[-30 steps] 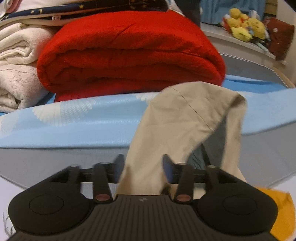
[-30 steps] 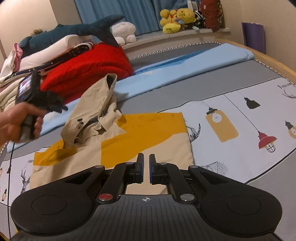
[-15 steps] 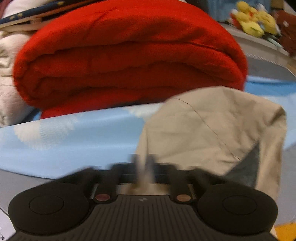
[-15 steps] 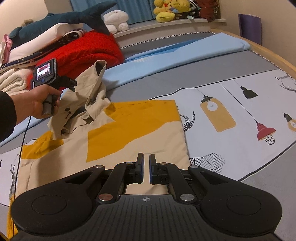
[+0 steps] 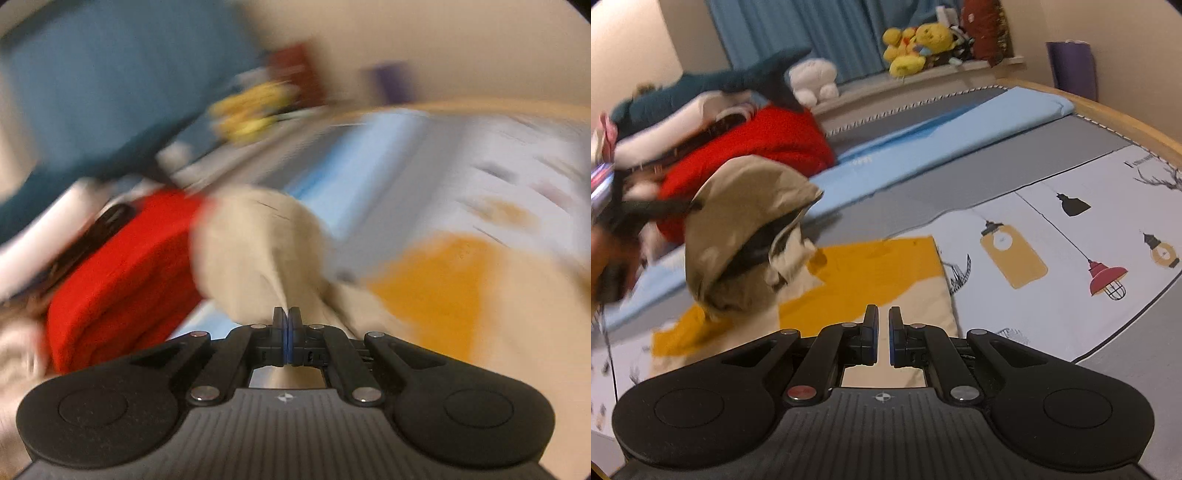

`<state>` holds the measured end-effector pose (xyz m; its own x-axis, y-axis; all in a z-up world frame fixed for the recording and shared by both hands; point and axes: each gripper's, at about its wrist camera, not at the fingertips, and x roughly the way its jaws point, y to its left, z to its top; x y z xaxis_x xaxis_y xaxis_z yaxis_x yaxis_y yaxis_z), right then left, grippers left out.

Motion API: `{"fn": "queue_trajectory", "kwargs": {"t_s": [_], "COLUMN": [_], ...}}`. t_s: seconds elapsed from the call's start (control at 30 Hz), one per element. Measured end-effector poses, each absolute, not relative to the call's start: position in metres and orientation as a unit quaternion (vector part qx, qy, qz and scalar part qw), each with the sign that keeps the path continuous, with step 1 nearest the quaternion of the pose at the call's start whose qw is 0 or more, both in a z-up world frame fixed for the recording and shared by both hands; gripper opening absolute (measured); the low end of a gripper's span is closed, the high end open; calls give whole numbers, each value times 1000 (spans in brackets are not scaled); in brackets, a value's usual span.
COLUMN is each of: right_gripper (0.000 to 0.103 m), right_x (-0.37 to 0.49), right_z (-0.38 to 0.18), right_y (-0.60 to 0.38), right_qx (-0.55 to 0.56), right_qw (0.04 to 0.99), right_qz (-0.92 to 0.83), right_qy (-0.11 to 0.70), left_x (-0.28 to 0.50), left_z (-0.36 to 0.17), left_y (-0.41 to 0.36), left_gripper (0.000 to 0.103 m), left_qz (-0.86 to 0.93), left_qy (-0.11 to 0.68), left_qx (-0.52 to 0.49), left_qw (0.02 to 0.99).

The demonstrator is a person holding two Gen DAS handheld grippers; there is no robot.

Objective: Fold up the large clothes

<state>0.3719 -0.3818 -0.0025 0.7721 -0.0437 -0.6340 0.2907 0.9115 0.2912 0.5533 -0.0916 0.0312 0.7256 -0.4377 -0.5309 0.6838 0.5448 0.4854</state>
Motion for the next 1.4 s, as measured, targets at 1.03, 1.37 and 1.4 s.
{"fn": "queue_trajectory", "kwargs": {"t_s": [1.03, 1.37, 1.4], "right_gripper": [56, 19, 10], "right_x": [422, 431, 430], "right_z": [-74, -103, -102], "right_y": [-317, -314, -314], "right_qx": [337, 369, 372], "right_qw": [829, 800, 800], "right_qz": [31, -8, -4], "right_qy": [446, 474, 470], "left_x": [513, 529, 531], "left_z": [-95, -122, -123], "left_y": [59, 46, 43], "left_gripper": [56, 49, 37], "left_qz": [-85, -92, -100], "left_qy": [450, 461, 460], "left_qx": [-400, -443, -437], "left_qw": [794, 763, 766]}}
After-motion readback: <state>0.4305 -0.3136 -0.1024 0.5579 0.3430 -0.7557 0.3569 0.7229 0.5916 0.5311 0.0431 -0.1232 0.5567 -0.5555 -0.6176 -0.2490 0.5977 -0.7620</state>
